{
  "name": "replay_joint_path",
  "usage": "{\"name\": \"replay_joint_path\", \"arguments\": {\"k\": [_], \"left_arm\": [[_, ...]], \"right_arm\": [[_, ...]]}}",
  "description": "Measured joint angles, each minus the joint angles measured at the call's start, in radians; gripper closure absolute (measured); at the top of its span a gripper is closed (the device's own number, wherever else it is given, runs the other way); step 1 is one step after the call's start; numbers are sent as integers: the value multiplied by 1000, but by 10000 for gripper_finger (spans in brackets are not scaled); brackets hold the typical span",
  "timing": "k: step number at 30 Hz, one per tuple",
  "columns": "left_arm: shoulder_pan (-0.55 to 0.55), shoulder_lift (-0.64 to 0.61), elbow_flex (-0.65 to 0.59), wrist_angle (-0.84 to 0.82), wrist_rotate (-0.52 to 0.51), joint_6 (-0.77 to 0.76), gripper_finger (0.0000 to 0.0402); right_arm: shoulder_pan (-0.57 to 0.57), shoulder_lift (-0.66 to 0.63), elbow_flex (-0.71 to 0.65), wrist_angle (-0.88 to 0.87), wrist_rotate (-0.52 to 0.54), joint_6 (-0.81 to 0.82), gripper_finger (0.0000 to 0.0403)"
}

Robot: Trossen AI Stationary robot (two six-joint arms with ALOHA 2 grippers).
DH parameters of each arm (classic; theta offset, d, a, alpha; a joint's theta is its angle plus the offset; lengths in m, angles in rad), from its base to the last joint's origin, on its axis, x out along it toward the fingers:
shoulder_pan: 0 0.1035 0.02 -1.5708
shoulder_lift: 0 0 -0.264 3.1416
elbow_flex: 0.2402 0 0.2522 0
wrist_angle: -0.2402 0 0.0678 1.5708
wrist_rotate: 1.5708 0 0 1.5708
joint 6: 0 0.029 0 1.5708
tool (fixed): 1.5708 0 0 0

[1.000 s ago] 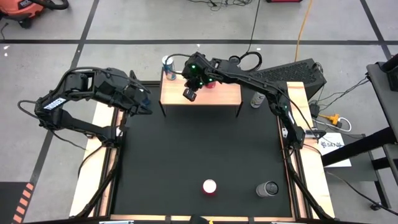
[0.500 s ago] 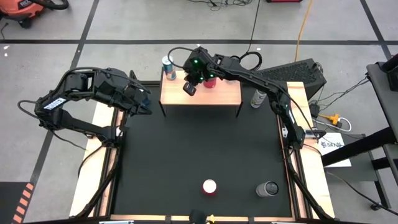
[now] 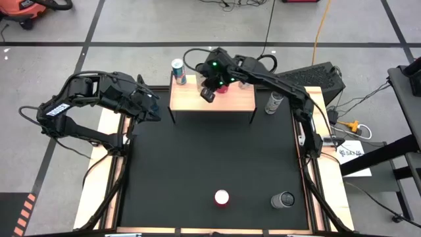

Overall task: Place canned beverage on shelf
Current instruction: Put the bottom white orange soda can on the shelf

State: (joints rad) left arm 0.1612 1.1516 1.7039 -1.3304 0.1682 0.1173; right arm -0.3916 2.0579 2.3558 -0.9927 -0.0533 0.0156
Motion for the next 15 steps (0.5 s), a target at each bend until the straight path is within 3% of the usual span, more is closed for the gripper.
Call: {"name": "replay_joint_path", "arguments": {"k": [15], "left_arm": [[0,0,0,-8,0,-6,402]], "right_arm": [[-81,-27,0,-12,4,-9,403]]}}
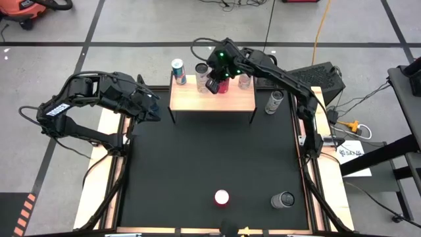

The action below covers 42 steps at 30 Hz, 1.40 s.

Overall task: Place canned beverage on shelf
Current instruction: Put the bottom white orange soda can on the shelf

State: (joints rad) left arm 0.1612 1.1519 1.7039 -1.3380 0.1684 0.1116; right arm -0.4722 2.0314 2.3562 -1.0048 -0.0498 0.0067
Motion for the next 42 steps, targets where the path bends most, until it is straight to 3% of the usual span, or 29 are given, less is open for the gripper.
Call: {"name": "replay_joint_path", "arguments": {"k": [30,42], "left_arm": [[0,0,0,-3,-1,0,402],[0,0,0,-13,-1,-1,402]], "right_arm": [[-11,44,0,52,-7,8,403],[-3,29,0,-2,-5,33,403]]}}
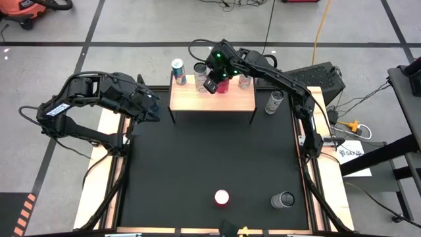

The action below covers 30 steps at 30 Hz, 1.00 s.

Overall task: Place canned beverage on shelf
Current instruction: Put the bottom white orange soda can on the shelf, then put the red black soda can on the shelf aligned with the other red black soda can

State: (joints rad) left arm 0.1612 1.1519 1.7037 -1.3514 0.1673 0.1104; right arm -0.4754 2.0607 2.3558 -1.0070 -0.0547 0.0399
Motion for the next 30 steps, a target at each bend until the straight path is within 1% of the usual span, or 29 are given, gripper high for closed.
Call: {"name": "replay_joint_path", "arguments": {"k": [6,8,13,19,23,26,30], "left_arm": [[0,2,0,-28,-3,1,402],[0,6,0,-34,-20,1,402],[0,18,-13,-50,-53,0,402],[0,47,-23,-46,-51,0,402],[0,82,-23,-48,-47,-1,402],[0,112,-23,-53,-12,0,402],[-3,151,-23,-65,88,-2,402]], "right_arm": [[32,-80,0,-82,0,6,403],[46,-112,0,-111,-1,29,403],[78,-188,0,-244,-1,78,403],[103,-237,0,-370,-1,107,402],[117,-238,0,-461,-2,118,394],[122,-230,0,-522,-7,179,390],[129,-229,-2,-564,-82,192,390]]}}
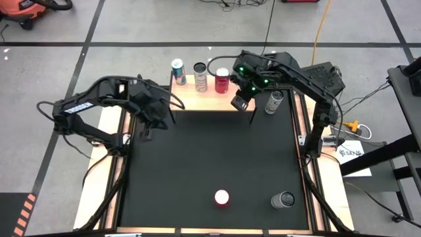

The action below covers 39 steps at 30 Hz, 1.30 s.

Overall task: Place canned beverage on shelf
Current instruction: Put the red black soda can on the shelf aligned with the other red black soda can

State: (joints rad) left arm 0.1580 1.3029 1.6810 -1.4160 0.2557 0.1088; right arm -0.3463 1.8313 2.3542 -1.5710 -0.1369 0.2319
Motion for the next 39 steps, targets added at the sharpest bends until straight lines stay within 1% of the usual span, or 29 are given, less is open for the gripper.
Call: {"name": "replay_joint_path", "arguments": {"k": [2,3,10,12,16,21,24,27,32,39], "left_arm": [[-13,13,0,-23,35,-1,402],[-23,14,0,-29,35,-3,402],[-140,-2,0,-35,-33,-87,402],[-181,-12,0,-32,-62,-124,402],[-261,-10,0,-41,-127,-197,402],[-362,-11,0,-32,-139,-284,402],[-422,-11,0,-33,-178,-342,402],[-479,-11,0,-33,-212,-406,402],[-546,-11,0,-42,-267,-491,402],[-596,-11,0,-42,-269,-496,402]], "right_arm": [[18,-1,-3,0,-23,-9,390],[30,-2,-3,0,-22,-9,390],[146,-3,-3,0,-18,-58,389],[189,-3,-3,0,6,-40,386],[279,0,-3,0,105,36,368],[376,4,-4,0,104,70,350],[430,4,-4,0,113,70,343],[476,4,-7,1,115,75,329],[536,4,-70,19,137,125,291],[594,4,-210,120,130,160,236]]}}
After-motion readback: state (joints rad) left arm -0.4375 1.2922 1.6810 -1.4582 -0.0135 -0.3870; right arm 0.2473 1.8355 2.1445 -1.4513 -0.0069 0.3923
